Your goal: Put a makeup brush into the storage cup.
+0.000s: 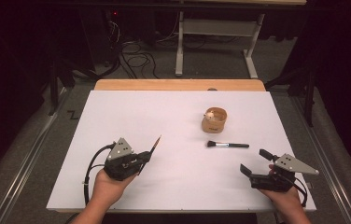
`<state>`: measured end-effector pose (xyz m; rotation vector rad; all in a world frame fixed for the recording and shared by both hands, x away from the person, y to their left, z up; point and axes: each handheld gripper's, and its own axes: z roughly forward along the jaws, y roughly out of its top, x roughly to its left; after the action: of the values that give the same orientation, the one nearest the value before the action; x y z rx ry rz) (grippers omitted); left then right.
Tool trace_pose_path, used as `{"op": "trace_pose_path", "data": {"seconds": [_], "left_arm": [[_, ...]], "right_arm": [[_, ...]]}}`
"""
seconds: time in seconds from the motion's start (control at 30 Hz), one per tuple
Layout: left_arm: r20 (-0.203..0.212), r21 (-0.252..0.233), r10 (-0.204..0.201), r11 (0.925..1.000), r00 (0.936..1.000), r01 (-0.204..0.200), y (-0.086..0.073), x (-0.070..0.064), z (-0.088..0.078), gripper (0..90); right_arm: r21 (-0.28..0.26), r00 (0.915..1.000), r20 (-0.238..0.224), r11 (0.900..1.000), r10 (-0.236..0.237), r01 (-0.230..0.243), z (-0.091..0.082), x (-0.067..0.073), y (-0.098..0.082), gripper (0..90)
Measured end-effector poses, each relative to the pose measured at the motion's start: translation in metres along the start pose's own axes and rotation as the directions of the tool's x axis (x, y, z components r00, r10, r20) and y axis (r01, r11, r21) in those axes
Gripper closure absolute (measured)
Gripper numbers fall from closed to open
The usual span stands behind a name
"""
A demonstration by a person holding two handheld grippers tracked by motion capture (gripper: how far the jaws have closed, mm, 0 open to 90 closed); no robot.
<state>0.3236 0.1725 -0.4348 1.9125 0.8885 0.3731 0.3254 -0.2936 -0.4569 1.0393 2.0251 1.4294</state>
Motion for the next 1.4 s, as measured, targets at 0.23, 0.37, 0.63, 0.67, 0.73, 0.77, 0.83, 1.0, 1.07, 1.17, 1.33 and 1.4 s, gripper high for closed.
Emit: {"op": "trace_pose_path", "data": {"seconds": [0.23, 0.37, 0.63, 0.67, 0.73, 0.77, 0.83, 1.0, 1.07, 1.17, 1.33, 1.4], "left_arm": [[0.015, -0.125, 0.006, 0.9922, 0.9999, -0.005, 0.000, -0.006, 0.003, 82.9], [0.037, -0.171, 0.003, 0.9852, 0.9993, 0.004, -0.002, -0.009, 0.010, 83.0], [0.085, -0.237, 0.028, 0.9715, 0.9960, -0.007, -0.004, -0.013, 0.023, 82.9], [0.089, -0.243, 0.030, 0.9701, 0.9956, -0.007, -0.006, -0.014, 0.025, 82.9], [0.102, -0.248, 0.028, 0.9688, 0.9943, -0.002, -0.011, -0.013, 0.026, 82.9], [0.108, -0.247, 0.022, 0.9690, 0.9939, 0.005, -0.014, -0.013, 0.027, 82.9], [0.108, -0.241, 0.029, 0.9706, 0.9937, -0.002, -0.016, -0.013, 0.027, 82.9], [0.112, -0.264, 0.025, 0.9644, 0.9933, 0.005, -0.015, -0.013, 0.025, 82.9], [0.112, -0.271, 0.033, 0.9627, 0.9932, -0.002, -0.016, -0.015, 0.024, 83.0], [0.117, -0.266, 0.029, 0.9640, 0.9927, 0.003, -0.015, -0.015, 0.025, 82.9], [0.113, -0.269, 0.025, 0.9630, 0.9933, 0.007, -0.015, -0.017, 0.029, 82.9], [0.114, -0.271, 0.029, 0.9626, 0.9931, 0.003, -0.014, -0.018, 0.030, 82.9]], "right_arm": [[0.006, 0.9993, -0.038, 1.000, 0.005, -0.005, 0.001, 0.000, -0.001, 5.8], [-0.013, 0.9995, -0.033, 1.000, 0.001, -0.001, 0.000, 0.001, 0.001, 5.2], [-0.008, 0.9985, -0.055, 1.000, -0.005, 0.005, 0.004, 0.006, 0.000, 5.2], [-0.008, 0.9985, -0.054, 1.000, -0.011, 0.010, 0.004, 0.007, 0.000, 5.1], [-0.005, 0.9979, -0.063, 1.000, -0.015, 0.014, 0.006, 0.010, 0.001, 5.1], [-0.005, 0.9979, -0.063, 1.000, -0.015, 0.014, 0.006, 0.010, 0.001, 5.1], [-0.011, 0.9977, -0.064, 1.000, -0.019, 0.019, 0.006, 0.012, 0.001, 5.5], [-0.017, 0.9962, -0.086, 1.000, -0.007, 0.006, 0.008, 0.012, 0.001, 6.9], [-0.015, 0.9956, -0.094, 1.000, 0.004, -0.006, 0.008, 0.012, 0.000, 7.1], [-0.015, 0.9937, -0.112, 1.000, -0.012, 0.010, 0.008, 0.013, 0.000, 7.2], [-0.012, 0.9923, -0.122, 1.000, -0.018, 0.016, 0.010, 0.017, 0.006, 7.2], [-0.013, 0.9918, -0.125, 1.000, -0.027, 0.025, 0.010, 0.019, 0.008, 7.2]]}}
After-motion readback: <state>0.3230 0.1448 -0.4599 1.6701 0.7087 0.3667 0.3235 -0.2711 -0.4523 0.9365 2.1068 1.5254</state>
